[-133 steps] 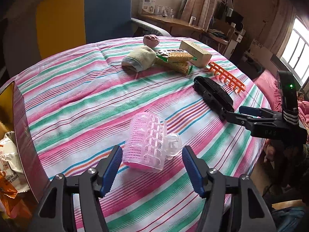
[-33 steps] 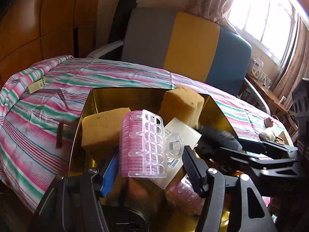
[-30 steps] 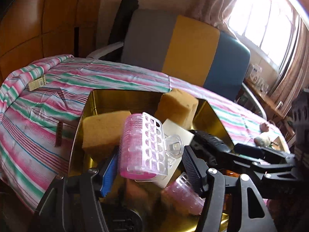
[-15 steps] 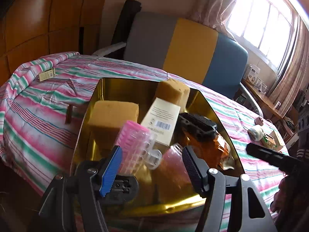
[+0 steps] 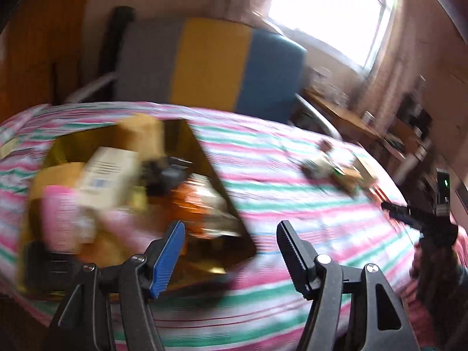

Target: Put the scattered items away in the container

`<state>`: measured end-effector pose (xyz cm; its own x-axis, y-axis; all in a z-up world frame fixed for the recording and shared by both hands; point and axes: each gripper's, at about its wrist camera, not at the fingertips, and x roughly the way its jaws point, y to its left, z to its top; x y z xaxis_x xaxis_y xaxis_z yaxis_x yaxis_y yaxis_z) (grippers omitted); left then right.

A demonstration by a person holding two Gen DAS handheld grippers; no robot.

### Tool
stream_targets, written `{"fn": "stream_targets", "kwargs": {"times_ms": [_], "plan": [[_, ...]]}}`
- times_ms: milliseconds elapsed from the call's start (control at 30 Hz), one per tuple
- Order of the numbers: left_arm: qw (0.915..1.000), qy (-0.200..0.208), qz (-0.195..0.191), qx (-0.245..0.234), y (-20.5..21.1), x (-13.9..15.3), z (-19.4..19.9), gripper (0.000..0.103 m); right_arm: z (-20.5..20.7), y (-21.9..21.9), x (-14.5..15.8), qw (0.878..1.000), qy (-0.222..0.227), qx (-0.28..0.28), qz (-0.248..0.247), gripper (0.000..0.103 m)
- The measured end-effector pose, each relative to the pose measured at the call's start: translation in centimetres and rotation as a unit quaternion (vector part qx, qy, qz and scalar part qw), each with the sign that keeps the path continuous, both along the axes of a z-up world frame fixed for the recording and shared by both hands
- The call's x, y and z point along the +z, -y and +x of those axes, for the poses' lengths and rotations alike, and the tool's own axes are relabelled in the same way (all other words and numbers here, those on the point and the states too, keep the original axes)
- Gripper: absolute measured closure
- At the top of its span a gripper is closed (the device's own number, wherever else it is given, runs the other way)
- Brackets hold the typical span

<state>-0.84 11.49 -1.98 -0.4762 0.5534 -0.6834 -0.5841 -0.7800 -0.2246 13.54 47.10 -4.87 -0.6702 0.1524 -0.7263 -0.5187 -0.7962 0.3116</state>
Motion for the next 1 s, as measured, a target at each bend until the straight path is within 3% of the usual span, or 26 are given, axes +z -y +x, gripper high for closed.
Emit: {"fn": "stream_targets", "kwargs": {"times_ms": [133, 233, 433, 667, 833, 933, 1000], "plan": [[0.9980, 0.023, -0.016, -0.057, -5.0, -1.5, 1.2, 0.036, 4.4, -5.9, -0.6, 0.996, -0.004, -0.082, -0.017, 0.024], [0.9947, 0.035, -0.032, -0.091, -8.0, -2.6, 2.3, 0.036, 4.9, -7.5, -0.9, 0.997, -0.006, -0.071, -0.028, 0.023], [0.9869, 0.039, -0.066, -0.142, -11.4, -4.6, 4.7, 0.036, -1.5, -7.3, -0.7, 0.999, 0.011, 0.032, 0.007, 0.021], [0.9856, 0.073, -0.066, -0.137, -11.0, -6.3, 4.3, 0.036, -13.9, -9.3, 1.2, 0.990, 0.040, 0.115, 0.070, 0.020], [0.9862, 0.085, -0.054, -0.131, -10.4, -6.7, 3.8, 0.036, -20.4, -12.2, -1.0, 0.989, 0.091, 0.118, 0.010, 0.019], [0.9864, 0.087, -0.048, -0.131, -10.2, -6.8, 3.6, 0.036, -21.2, -13.3, -3.6, 0.985, 0.120, 0.113, -0.046, 0.019], [0.9867, 0.089, -0.043, -0.129, -10.2, -6.9, 3.5, 0.036, -20.4, -12.8, -4.6, 0.984, 0.127, 0.115, -0.055, 0.019]]}}
